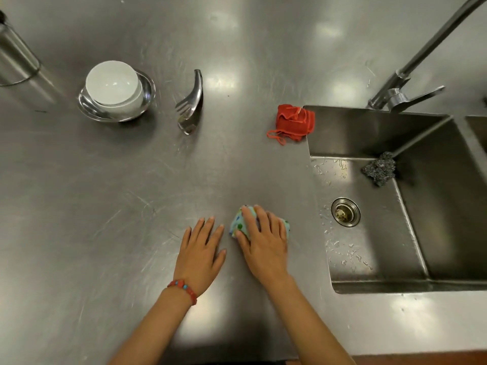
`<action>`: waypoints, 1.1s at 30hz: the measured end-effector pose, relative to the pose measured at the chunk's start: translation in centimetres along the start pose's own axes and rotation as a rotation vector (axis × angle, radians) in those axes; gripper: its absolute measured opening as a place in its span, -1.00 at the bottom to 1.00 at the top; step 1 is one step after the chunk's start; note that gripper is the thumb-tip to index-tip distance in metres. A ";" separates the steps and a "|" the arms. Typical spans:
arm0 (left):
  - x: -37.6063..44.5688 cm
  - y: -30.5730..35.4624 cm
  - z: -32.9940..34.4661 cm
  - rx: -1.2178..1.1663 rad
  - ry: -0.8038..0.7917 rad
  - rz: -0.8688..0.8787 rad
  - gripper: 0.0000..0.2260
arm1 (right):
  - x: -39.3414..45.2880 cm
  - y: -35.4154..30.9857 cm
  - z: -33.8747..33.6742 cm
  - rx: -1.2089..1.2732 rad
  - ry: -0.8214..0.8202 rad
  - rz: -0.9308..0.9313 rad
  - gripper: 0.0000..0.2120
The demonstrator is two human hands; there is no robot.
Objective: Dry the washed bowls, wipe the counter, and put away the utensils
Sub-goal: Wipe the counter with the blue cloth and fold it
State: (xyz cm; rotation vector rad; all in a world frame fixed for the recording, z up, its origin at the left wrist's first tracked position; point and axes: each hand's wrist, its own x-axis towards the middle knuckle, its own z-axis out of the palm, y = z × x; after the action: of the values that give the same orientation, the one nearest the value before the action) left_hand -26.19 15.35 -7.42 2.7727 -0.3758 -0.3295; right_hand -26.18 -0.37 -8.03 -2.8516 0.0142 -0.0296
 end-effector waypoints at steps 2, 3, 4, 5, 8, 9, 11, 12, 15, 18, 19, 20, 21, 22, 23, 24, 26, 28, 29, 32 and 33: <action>-0.6 0.0 -0.2 -0.050 -0.004 -0.011 -0.57 | -1.1 0.0 -0.4 0.035 0.012 0.031 -0.45; -0.8 0.0 -0.2 -0.082 -0.003 -0.014 -0.54 | -1.5 0.2 -0.6 0.067 0.006 0.049 -0.40; -1.1 0.0 -0.3 -0.117 0.011 -0.021 -0.55 | -1.8 0.4 -0.8 0.078 0.006 0.048 -0.37; -1.3 0.0 -0.2 -0.147 0.032 -0.029 -0.56 | -2.0 0.6 -0.9 0.059 0.013 0.025 -0.34; -1.7 -0.2 -0.1 -0.216 0.055 -0.044 -0.58 | -2.3 1.0 -1.4 0.021 0.030 -0.021 -0.36; -1.8 -0.2 -0.2 -0.232 0.054 -0.046 -0.57 | -2.1 1.1 -1.5 0.029 0.047 -0.022 -0.38; -1.9 -0.2 -0.3 -0.268 0.061 -0.045 -0.56 | -1.7 1.0 -1.9 0.051 0.086 -0.019 -0.42; -2.0 -0.2 -0.4 -0.287 0.056 -0.052 -0.56 | -1.5 1.0 -2.1 0.063 0.103 -0.022 -0.43; -2.0 -0.1 -0.8 -0.383 0.052 -0.087 -0.57 | -0.9 1.0 -2.7 0.158 0.130 -0.015 -0.50; -1.6 0.3 -1.3 -0.506 0.063 -0.132 -0.58 | -0.2 1.1 -3.7 0.432 0.093 0.187 -0.64; -1.3 0.5 -1.4 -0.548 0.066 -0.152 -0.58 | 0.0 1.3 -4.1 0.547 0.069 0.271 -0.67; -0.9 0.8 -1.5 -0.594 0.069 -0.175 -0.57 | 0.1 1.5 -4.5 0.661 0.061 0.334 -0.69; -0.4 1.1 -1.7 -0.657 0.068 -0.204 -0.55 | 0.1 1.7 -5.0 0.761 0.077 0.375 -0.71; 0.3 1.4 -1.8 -0.744 0.059 -0.235 -0.54 | 0.1 1.8 -5.5 0.845 0.105 0.395 -0.73; 0.9 1.9 -2.0 -0.846 0.043 -0.263 -0.52 | 0.0 1.9 -6.2 0.907 0.128 0.406 -0.75; 1.6 2.4 -2.0 -0.947 0.019 -0.286 -0.49 | -0.1 2.1 -6.9 0.969 0.143 0.416 -0.79; 3.1 3.4 -1.8 -1.087 -0.024 -0.322 -0.44 | -0.4 2.5 -8.4 1.081 0.143 0.467 -0.80; 4.0 4.3 -1.5 -1.236 -0.092 -0.332 -0.37 | -0.7 3.2 -9.7 1.182 0.101 0.564 -0.71; 4.2 4.8 -1.6 -1.374 -0.160 -0.324 -0.32 | -0.9 3.6 -10.3 1.245 0.057 0.603 -0.73; 4.6 6.4 -2.1 -1.795 -0.450 -0.287 -0.24 | -1.5 4.9 -11.7 1.536 -0.098 0.628 -0.77; 4.8 6.9 -2.2 -1.840 -0.514 -0.266 -0.27 | -1.7 5.5 -11.8 1.621 -0.142 0.615 -0.74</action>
State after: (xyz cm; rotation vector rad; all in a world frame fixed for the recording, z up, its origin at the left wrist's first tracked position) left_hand -22.60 8.27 -3.89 0.8893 0.1929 -0.8546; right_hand -28.18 -9.01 1.71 -1.1463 0.5453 0.1939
